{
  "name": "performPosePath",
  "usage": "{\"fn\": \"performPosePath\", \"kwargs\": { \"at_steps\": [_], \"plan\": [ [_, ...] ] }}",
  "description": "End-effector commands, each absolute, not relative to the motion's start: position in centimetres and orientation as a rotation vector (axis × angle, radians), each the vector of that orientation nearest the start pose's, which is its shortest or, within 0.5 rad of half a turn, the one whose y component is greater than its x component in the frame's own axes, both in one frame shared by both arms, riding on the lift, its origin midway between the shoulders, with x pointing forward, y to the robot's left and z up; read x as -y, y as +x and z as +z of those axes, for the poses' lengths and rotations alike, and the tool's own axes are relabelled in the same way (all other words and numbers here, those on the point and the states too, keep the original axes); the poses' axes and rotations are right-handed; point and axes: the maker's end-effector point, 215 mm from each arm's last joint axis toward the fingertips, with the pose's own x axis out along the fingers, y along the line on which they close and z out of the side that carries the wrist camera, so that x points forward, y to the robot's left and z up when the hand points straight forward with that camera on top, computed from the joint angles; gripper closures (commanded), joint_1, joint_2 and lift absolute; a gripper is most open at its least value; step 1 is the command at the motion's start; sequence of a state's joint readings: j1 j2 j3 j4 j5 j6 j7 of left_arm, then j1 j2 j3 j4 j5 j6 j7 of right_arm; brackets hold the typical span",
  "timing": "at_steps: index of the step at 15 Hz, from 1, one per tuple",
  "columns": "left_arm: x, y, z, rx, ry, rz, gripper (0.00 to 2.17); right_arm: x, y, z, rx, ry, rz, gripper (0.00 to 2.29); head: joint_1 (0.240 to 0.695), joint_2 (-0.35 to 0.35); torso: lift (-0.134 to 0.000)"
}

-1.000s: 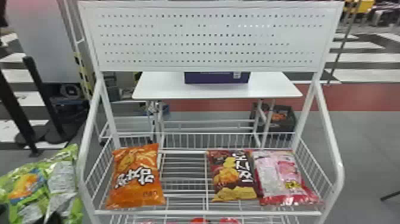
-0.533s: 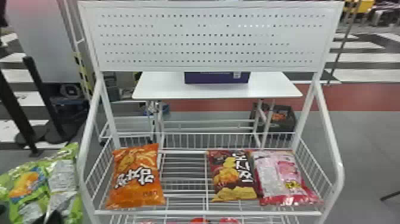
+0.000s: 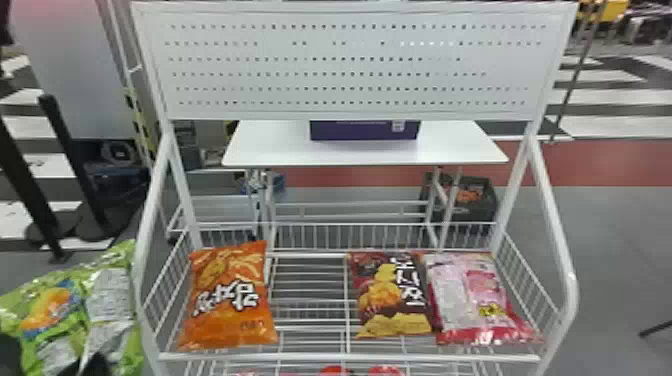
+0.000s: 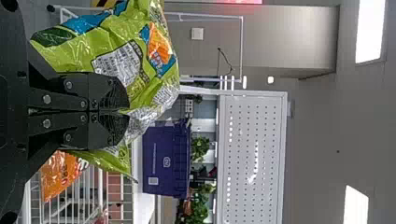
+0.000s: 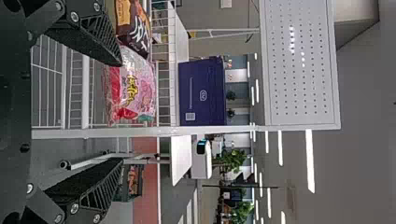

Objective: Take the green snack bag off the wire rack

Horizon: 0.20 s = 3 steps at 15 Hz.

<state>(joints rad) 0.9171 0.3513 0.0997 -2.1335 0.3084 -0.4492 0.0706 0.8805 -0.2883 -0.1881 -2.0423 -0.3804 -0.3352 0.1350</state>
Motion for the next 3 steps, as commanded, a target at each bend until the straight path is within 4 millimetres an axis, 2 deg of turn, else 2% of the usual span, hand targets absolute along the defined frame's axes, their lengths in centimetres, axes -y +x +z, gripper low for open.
{"fn": "performPosePath", "kwargs": {
  "at_steps": [1,3],
  "plan": [
    [-30.41,32.87,-30.07,0.089,-0.006,-0.040,1.79,32.54,32.86,-35.27,-0.038,0.028,0.093,0.17,0.499,0.000,0.000],
    [-30.46,32.96,-30.14,0.088,-0.007,-0.039,1.79,32.61,32.81,-35.29,-0.039,0.027,0.092,0.17,0.499,0.000,0.000]
  ]
}}
